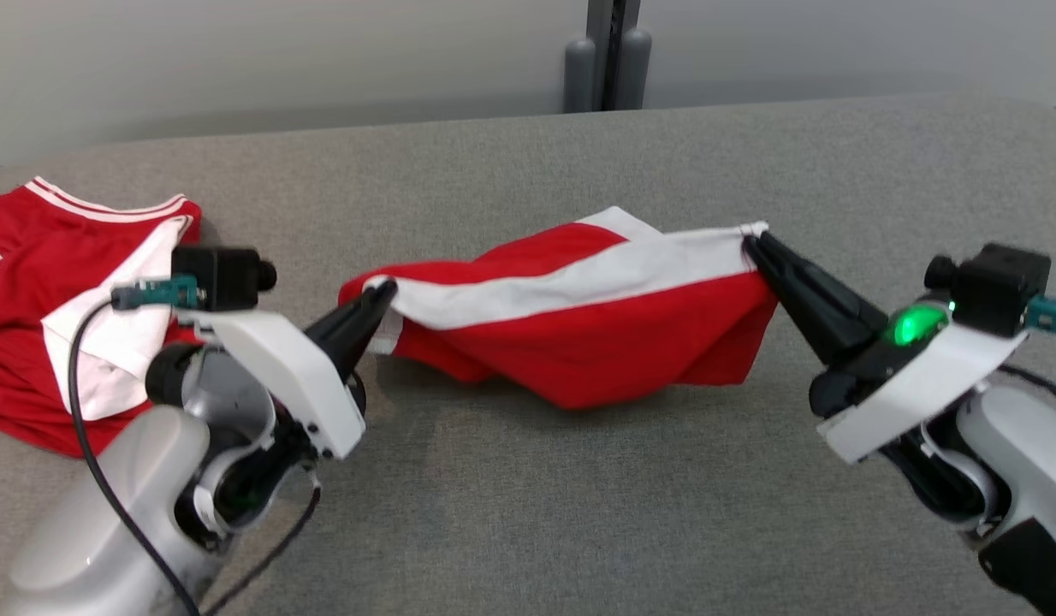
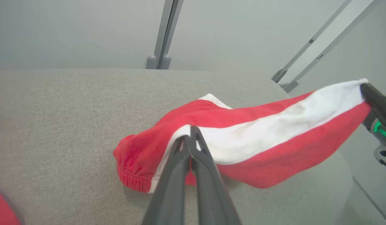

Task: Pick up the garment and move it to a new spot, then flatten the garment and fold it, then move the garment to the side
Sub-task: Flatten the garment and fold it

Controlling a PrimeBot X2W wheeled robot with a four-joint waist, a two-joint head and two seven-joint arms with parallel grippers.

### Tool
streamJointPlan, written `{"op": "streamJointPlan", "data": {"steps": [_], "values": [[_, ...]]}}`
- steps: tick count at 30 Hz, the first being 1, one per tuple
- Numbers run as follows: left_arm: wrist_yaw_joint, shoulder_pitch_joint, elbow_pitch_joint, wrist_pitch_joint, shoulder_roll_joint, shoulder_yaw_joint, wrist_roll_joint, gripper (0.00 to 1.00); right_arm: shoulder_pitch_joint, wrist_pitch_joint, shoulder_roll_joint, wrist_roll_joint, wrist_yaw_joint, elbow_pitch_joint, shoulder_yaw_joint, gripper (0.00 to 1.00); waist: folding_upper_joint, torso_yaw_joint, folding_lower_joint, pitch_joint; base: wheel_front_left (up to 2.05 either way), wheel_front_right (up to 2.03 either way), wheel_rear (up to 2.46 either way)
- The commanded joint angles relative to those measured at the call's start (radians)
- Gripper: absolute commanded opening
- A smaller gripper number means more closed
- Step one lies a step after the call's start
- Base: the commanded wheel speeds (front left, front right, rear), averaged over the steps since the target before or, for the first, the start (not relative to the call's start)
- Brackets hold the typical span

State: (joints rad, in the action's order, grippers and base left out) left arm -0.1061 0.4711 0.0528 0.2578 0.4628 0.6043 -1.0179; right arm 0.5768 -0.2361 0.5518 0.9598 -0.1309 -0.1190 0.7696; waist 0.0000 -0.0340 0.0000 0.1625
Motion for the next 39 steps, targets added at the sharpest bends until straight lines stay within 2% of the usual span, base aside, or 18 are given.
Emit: {"op": "streamJointPlan", "data": {"steps": [1,2,5,8,10,14,20,26,30,32,36,39], "values": [[0.021,0.078,0.040,0.034,-0.005,-0.019,-0.026,0.00,0.066,0.023,0.009,0.018,0.000,-0.028,0.015,0.00,0.0000,-0.013,0.0000,0.085,0.00,0.00,0.00],[0.021,0.078,0.040,0.034,-0.005,-0.019,-0.026,0.00,0.066,0.023,0.009,0.018,0.000,-0.028,0.015,0.00,0.0000,-0.013,0.0000,0.085,0.00,0.00,0.00],[0.042,0.208,0.112,0.091,-0.006,-0.033,-0.037,0.00,0.204,0.054,0.009,0.034,0.000,-0.064,0.057,0.00,0.0000,-0.024,0.0000,0.164,0.00,0.00,0.00],[0.079,0.345,0.177,0.132,-0.029,-0.054,-0.062,0.00,0.350,0.075,0.015,0.067,0.000,-0.096,0.096,0.00,0.0000,-0.029,0.0000,0.260,0.00,0.00,0.00],[0.092,0.457,0.223,0.151,-0.020,-0.053,-0.029,0.00,0.452,0.087,0.025,0.095,0.000,-0.115,0.115,0.00,0.0000,-0.024,0.0000,0.327,0.00,0.00,0.00],[0.105,0.662,0.320,0.161,-0.050,-0.059,0.015,0.00,0.655,0.089,0.046,0.140,0.000,-0.148,0.144,0.00,0.0000,-0.014,0.0000,0.446,0.00,0.00,0.00],[0.145,0.949,0.474,0.113,-0.094,-0.054,0.098,0.00,0.923,0.048,0.063,0.145,0.000,-0.217,0.206,0.00,0.0000,-0.001,0.0000,0.551,0.00,0.00,0.00],[0.195,1.157,0.623,0.016,-0.152,-0.046,0.150,0.00,1.124,-0.008,0.047,0.130,0.000,-0.321,0.240,0.00,0.0000,0.005,0.0000,0.572,0.00,0.00,0.00],[0.213,1.260,0.699,-0.072,-0.179,-0.039,0.181,0.00,1.231,-0.026,0.032,0.091,0.000,-0.381,0.217,0.00,0.0000,0.011,0.0000,0.572,0.00,0.00,0.00],[0.219,1.302,0.732,-0.118,-0.189,-0.039,0.192,0.00,1.279,-0.028,0.022,0.052,0.000,-0.390,0.161,0.00,0.0000,0.015,0.0000,0.572,0.00,0.00,0.00],[0.229,1.355,0.781,-0.185,-0.209,-0.040,0.186,0.00,1.289,-0.029,0.000,-0.047,0.000,-0.379,0.040,0.00,0.0000,0.021,0.0000,0.563,0.00,0.00,0.00],[0.233,1.347,0.814,-0.188,-0.217,-0.028,0.169,0.00,1.251,-0.029,-0.025,-0.111,0.000,-0.355,-0.013,0.00,0.0000,0.022,0.0000,0.554,0.00,0.00,0.00]]}}
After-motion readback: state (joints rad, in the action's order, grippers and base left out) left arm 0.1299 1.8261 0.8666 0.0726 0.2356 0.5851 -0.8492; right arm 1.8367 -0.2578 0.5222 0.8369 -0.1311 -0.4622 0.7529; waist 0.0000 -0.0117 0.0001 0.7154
